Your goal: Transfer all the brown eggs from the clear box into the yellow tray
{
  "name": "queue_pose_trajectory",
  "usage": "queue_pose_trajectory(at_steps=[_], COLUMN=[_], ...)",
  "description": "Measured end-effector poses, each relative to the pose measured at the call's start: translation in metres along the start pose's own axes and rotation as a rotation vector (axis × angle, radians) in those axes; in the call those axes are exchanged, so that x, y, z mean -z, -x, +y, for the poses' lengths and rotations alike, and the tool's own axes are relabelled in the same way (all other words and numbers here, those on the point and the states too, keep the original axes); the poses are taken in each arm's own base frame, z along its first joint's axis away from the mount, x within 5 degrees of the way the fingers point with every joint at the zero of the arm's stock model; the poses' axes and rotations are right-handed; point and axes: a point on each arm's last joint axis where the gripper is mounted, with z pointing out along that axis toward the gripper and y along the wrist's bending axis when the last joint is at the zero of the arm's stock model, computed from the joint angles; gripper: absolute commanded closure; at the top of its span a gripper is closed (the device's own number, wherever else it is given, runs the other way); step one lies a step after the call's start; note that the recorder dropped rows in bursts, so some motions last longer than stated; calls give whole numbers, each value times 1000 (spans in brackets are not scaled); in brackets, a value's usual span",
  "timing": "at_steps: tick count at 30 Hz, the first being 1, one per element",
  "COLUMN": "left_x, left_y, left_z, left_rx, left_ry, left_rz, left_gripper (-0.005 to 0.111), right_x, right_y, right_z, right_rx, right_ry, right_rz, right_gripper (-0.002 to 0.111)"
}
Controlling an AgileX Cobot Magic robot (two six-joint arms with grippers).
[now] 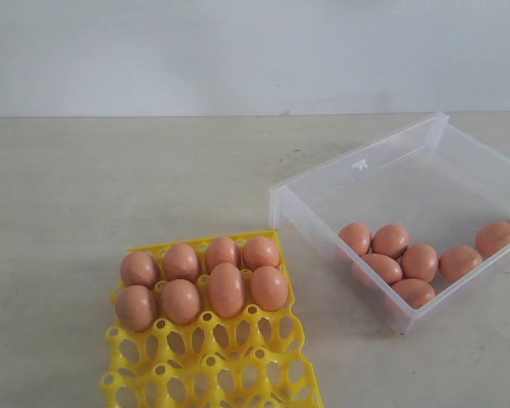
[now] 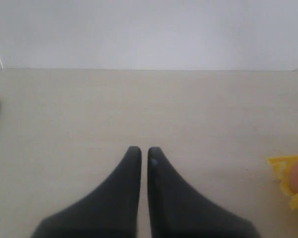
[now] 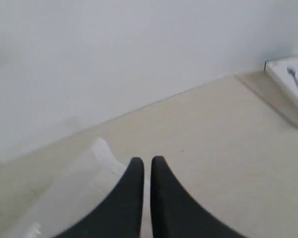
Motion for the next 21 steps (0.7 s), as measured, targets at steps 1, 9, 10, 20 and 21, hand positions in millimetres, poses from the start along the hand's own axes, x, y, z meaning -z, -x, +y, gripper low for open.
queue_pose_trajectory(at_steps=[1,9,10,20,21], left_x=[0,0,0,0,0], left_y=[0,0,0,0,0], left_z=[0,0,0,0,0], left_rx=[0,0,0,0,0], left_ry=[0,0,0,0,0], left_rz=[0,0,0,0,0], left_gripper=[103,103,103,103,103], right_x=[0,1,2,10,8], right_y=[0,7,10,41,38], right_z=[0,14,15,4,4], right_rx=[-114,-647,-653,12,172], right_ry=[1,171,192,42,-14], right_rz=[-3,-31,-58,-462,-439], right_gripper=[108,108,108,108,108])
